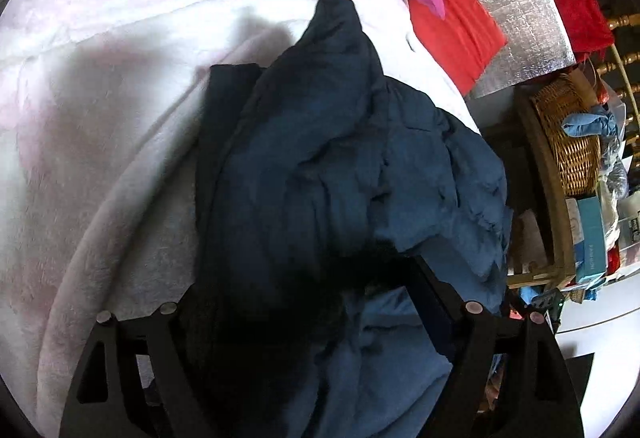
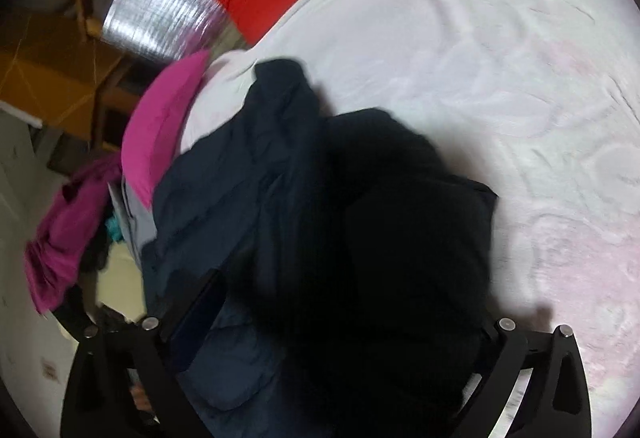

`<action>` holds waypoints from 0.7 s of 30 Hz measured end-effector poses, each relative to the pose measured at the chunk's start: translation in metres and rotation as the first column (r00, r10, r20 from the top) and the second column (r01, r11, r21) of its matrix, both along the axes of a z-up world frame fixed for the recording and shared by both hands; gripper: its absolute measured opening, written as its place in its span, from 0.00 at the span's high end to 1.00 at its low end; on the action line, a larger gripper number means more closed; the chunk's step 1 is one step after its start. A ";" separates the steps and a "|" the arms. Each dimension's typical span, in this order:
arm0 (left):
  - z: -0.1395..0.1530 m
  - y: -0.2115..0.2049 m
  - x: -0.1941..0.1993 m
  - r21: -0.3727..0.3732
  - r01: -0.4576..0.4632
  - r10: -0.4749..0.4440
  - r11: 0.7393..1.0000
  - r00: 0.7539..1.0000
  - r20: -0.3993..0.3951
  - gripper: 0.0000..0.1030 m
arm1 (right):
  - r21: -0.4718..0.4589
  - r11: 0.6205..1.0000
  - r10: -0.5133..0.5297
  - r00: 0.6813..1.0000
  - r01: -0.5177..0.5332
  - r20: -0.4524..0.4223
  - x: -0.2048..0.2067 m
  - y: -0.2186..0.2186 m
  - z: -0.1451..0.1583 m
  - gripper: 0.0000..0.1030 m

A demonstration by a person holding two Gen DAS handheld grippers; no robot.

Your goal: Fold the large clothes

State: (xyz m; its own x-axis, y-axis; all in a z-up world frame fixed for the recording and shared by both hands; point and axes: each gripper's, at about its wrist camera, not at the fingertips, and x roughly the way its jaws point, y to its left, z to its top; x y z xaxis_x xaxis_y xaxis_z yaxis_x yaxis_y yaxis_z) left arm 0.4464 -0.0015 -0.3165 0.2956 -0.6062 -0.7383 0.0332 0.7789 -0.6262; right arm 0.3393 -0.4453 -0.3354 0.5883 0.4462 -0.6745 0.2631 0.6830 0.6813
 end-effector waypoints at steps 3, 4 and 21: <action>0.008 -0.006 -0.002 -0.012 -0.019 0.020 1.000 0.999 0.045 0.19 | -0.164 0.986 0.003 1.000 -0.004 -0.006 0.001 0.022 0.013 0.39; 0.011 -0.009 -0.001 -0.011 -0.018 0.019 1.000 0.998 0.061 0.21 | -0.188 0.982 0.005 1.000 -0.004 0.009 0.000 0.025 0.018 0.45; 0.026 -0.050 0.049 0.049 -0.118 0.103 0.992 0.967 0.234 0.26 | -0.271 0.939 -0.172 0.970 0.214 0.170 0.042 0.014 0.044 0.59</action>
State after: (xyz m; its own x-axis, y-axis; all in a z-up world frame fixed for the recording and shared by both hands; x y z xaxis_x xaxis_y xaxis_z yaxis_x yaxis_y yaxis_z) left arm 0.4952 -0.0518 -0.2902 0.5246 -0.5152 -0.6778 0.0823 0.8231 -0.5620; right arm 0.3809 -0.4309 -0.2916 0.7424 0.1159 -0.6598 0.3243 0.7997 0.5053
